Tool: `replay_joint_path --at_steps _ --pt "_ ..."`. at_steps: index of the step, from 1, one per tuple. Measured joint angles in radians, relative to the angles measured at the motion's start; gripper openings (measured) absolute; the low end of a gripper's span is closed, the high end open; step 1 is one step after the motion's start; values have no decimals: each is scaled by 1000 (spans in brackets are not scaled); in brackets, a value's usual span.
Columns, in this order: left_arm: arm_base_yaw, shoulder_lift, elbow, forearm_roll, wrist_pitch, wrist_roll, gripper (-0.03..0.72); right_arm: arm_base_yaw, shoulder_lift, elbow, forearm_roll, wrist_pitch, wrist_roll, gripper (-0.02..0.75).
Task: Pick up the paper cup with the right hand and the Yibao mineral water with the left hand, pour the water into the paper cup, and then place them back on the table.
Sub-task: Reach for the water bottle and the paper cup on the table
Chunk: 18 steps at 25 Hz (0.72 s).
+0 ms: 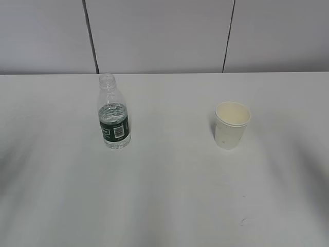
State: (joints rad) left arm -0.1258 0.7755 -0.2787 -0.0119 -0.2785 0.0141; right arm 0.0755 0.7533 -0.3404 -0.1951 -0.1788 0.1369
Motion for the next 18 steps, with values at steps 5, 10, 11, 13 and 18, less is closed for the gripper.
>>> replay_joint_path --at_steps 5,10,11,13,18 --pt "-16 120 56 -1 -148 0 241 0 106 57 -1 -168 1 585" --pt "-17 207 56 -2 -243 0 241 0 256 66 -2 -303 2 585" --pt "-17 217 56 -2 -253 0 241 0 295 66 -2 -333 2 585" --pt "-17 224 56 -2 -260 0 241 0 374 66 -2 -410 2 585" --pt "-17 226 56 -2 -267 0 241 0 555 66 -2 -582 4 585"
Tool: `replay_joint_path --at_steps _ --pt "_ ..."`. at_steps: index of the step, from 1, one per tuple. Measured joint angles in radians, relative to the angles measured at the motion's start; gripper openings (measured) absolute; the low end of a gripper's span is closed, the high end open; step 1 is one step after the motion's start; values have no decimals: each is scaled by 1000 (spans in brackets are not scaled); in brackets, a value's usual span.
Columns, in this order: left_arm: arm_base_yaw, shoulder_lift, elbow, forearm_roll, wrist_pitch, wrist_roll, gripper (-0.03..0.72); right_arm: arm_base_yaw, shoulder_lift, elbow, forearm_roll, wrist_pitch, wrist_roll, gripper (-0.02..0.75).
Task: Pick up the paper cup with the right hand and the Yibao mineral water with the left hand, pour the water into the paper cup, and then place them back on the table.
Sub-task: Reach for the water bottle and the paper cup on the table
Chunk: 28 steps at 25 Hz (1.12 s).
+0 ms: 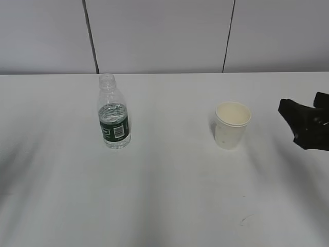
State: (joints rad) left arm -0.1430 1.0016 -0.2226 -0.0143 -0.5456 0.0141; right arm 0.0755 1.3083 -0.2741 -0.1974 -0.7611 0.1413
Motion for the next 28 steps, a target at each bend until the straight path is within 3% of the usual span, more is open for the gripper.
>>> replay_joint_path --at_steps 8,14,28 --pt "0 34 0 0 0 -4 241 0 322 -6 -9 -346 0 585" --pt "0 47 0 3 -1 -4 241 0 470 -11 -63 -367 0 585" --pt "0 47 0 46 -1 -4 241 0 488 -11 -69 -381 2 585"
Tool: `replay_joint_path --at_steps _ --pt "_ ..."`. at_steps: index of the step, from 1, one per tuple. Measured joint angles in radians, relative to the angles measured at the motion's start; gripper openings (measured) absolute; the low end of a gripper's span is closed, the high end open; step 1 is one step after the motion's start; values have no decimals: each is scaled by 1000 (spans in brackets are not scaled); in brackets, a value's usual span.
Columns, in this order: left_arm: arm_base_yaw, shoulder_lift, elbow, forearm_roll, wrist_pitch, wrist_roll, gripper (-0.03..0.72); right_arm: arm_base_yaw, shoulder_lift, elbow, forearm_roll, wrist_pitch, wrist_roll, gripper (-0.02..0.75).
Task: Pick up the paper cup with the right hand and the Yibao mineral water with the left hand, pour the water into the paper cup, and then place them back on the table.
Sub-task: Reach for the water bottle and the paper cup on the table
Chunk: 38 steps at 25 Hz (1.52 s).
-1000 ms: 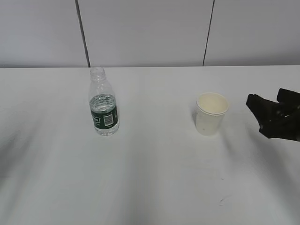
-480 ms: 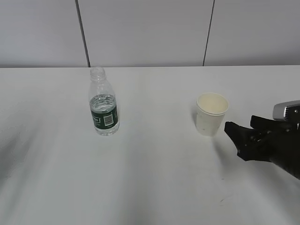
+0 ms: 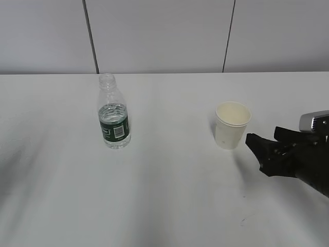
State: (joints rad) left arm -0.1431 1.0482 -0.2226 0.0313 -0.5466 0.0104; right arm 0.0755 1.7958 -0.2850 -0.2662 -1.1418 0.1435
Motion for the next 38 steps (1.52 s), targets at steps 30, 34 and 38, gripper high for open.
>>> replay_joint_path --at_steps 30,34,38 --pt "0 0 0 0 -67 -1 241 0 292 -259 -52 -4 2 640" --pt "0 0 0 0 -69 -1 241 0 321 -304 -77 -4 10 640" --pt "0 0 0 0 -69 -1 241 0 356 -349 -88 -4 25 640"
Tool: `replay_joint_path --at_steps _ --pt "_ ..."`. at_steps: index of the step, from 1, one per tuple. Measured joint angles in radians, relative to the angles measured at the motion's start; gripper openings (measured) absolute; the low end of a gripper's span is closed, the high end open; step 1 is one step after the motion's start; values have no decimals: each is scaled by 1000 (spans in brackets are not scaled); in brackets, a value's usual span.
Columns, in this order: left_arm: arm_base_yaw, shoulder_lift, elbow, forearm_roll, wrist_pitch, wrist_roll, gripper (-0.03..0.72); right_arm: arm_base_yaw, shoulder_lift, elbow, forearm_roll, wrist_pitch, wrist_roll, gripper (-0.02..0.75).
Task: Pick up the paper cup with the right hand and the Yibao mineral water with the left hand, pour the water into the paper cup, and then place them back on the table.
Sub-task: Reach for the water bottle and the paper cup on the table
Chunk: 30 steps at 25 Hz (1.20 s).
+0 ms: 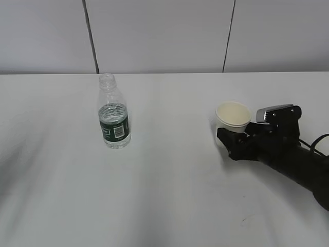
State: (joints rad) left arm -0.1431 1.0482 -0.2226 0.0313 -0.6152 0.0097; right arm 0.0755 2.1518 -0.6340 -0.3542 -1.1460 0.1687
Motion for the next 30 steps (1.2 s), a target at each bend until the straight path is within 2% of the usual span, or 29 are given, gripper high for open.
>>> replay_joint_path --at_steps 17,24,30 --pt "-5 34 1 5 4 0 241 0 79 -108 -38 0 40 640" --pt "-6 113 11 63 -63 -10 241 0 81 -116 -43 0 43 640" --pt "-7 228 11 194 -189 -86 241 0 98 -138 -88 0 43 640"
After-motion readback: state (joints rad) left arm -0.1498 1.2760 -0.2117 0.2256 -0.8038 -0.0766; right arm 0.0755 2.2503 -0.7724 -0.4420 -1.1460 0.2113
